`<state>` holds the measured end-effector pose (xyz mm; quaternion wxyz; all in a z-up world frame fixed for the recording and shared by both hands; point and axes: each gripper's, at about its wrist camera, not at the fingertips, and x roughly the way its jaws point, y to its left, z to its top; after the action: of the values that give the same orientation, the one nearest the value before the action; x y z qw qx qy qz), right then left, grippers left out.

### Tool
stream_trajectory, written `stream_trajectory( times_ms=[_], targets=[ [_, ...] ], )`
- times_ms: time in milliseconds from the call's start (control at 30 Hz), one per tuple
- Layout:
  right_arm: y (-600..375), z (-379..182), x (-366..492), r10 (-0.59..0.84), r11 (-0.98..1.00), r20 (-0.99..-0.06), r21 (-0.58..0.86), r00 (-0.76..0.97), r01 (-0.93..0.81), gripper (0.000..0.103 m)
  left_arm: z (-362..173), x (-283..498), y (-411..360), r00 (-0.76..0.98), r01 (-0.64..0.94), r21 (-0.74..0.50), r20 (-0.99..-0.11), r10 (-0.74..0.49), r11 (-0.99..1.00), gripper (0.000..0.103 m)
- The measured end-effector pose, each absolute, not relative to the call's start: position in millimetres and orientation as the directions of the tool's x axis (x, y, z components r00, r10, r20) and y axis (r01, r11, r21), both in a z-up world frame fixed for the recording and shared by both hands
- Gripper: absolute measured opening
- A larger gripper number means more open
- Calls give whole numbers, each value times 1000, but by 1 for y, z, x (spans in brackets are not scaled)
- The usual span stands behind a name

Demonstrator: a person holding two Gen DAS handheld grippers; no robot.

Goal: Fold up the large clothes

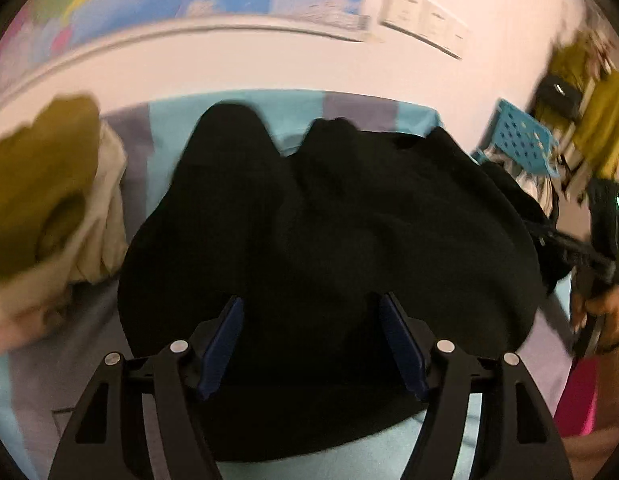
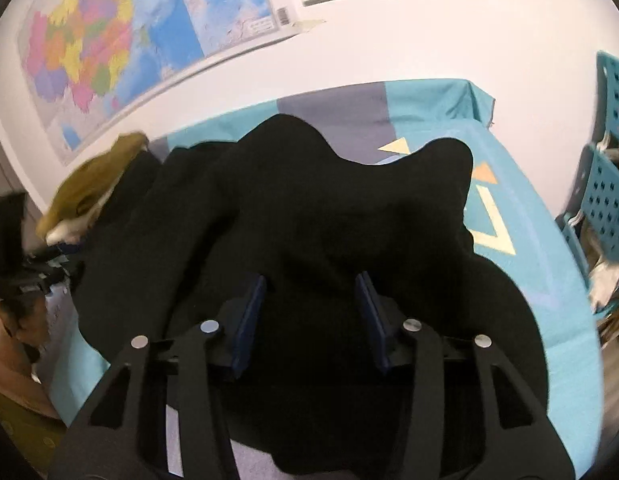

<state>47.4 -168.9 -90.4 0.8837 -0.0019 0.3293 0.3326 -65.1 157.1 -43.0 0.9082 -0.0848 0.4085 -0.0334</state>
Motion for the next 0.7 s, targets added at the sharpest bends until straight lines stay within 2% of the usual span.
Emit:
stream_trajectory(
  times_ms=[67, 300, 467, 567, 633, 667, 700],
  targets=[
    [-170, -82, 43, 581, 787, -576, 215, 576, -579, 45, -42, -63, 160, 665, -20, -173, -738, -116, 985, 68],
    [-209, -52, 14, 570, 812, -497, 216, 655, -543, 60, -25, -79, 149, 701, -12, -106, -710, -67, 994, 68],
    [-222, -61, 0, 547, 826, -525, 212, 652, -522, 66, -9, -102, 135, 726, 97, -116, -671, -150, 988, 72],
    [-210, -70, -2, 546, 816, -548, 177, 634, -551, 68, -15, -108, 112, 698, 177, -78, -693, -181, 981, 73],
    [-202, -79, 2, 527, 823, -566, 153, 634, -547, 70, -26, -104, 101, 680, 178, -31, -718, -145, 984, 73],
    [-198, -82, 4, 513, 828, -576, 137, 636, -544, 70, -33, -100, 98, 666, 170, -20, -735, -129, 985, 67],
    [-195, -86, 6, 497, 835, -584, 121, 642, -537, 68, -37, -98, 100, 660, 158, -17, -742, -118, 987, 58]
  ],
)
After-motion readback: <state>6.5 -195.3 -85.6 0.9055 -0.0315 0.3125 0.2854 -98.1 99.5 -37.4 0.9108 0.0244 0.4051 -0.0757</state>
